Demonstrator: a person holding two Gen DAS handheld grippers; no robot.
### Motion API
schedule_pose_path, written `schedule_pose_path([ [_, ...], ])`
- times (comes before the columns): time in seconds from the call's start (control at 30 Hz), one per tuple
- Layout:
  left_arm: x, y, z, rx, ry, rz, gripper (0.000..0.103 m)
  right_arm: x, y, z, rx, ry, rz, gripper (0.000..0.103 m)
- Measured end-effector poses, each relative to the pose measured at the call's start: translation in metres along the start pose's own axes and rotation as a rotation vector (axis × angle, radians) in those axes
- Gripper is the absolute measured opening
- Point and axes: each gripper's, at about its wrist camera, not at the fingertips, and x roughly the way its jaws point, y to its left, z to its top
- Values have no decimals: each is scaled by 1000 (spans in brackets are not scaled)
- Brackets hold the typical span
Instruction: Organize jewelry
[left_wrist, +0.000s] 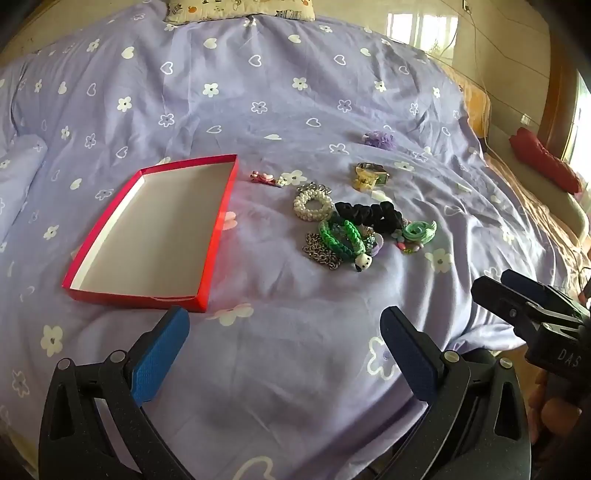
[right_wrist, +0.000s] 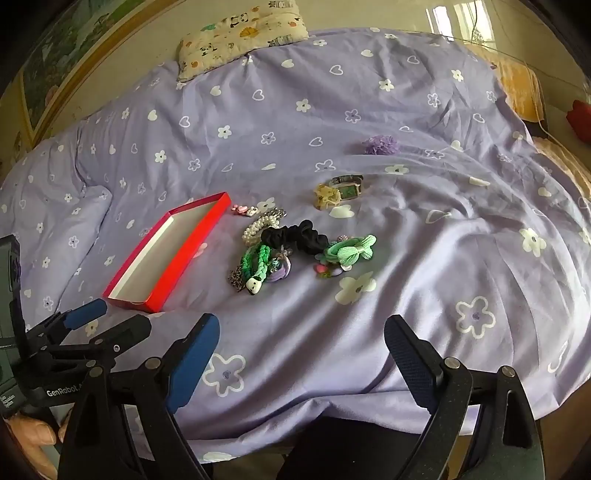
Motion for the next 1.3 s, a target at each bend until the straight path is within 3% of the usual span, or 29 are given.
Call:
schedule_pose_path([
  [1.3, 2, 0, 2, 7, -18, 11, 103, -2, 3, 2, 0, -15, 23, 92],
])
